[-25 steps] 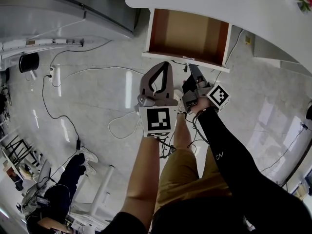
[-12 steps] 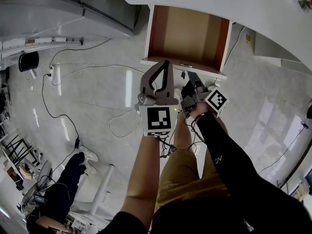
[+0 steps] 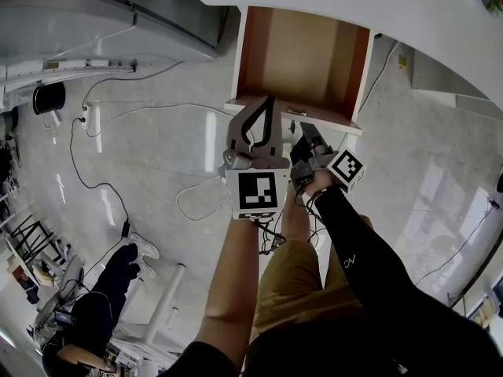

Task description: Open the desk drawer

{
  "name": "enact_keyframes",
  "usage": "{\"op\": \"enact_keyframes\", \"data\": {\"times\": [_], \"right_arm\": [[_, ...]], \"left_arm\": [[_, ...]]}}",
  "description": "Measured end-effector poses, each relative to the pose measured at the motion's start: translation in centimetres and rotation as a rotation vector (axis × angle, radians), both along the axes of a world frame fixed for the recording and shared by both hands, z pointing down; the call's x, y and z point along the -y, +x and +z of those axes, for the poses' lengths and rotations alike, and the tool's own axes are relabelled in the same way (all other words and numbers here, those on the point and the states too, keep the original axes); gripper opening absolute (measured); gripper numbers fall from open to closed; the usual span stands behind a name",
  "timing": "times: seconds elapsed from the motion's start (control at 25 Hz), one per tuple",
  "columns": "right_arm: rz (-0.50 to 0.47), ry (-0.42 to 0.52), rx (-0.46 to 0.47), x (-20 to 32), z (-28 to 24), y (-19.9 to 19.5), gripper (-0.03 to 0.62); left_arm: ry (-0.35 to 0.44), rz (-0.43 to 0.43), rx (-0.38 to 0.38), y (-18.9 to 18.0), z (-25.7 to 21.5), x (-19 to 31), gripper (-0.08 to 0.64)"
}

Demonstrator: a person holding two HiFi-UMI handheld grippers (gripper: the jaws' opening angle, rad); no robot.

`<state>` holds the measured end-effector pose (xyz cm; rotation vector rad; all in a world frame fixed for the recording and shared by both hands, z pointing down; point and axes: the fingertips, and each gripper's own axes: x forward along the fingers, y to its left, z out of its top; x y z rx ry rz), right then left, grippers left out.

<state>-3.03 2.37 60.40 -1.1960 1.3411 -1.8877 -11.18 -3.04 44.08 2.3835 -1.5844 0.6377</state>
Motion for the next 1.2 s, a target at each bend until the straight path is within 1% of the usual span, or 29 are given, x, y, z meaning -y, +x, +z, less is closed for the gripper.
{"op": "enact_keyframes", "data": {"times": [0.2,0.28,0.44,0.6,0.84,1.2], "right_arm": [[-0.019,-0.021,0.011,-1.0,0.6,-0.4,0.025],[-0.023,-0.024,0.012,-1.4,0.7,-0.2,0.025],[-0.033,-0.023,0.008,-1.8,1.0,0.2,0.025],[-0.05,-0.018,0.013,-1.8,0.9,0.2,0.025],[-0.051,0.008,0.021,-1.7,0.9,0.0,0.025],[-0.061,0.02,0.007,-1.5,1.5,0.1,0.025]], "left_arm": [[-0.006,-0.04,0.007,-0.4,0.1,-0.5,0.008],[-0.009,-0.047,0.019,-0.4,0.1,-1.0,0.008],[-0.006,-0.068,0.018,-0.8,0.2,-1.5,0.008],[0.006,-0.066,0.023,-0.3,0.2,-1.7,0.008],[-0.023,-0.098,0.01,-0.7,0.9,-2.3,0.008],[-0.031,-0.098,0.012,-0.8,1.6,-2.1,0.008]]}}
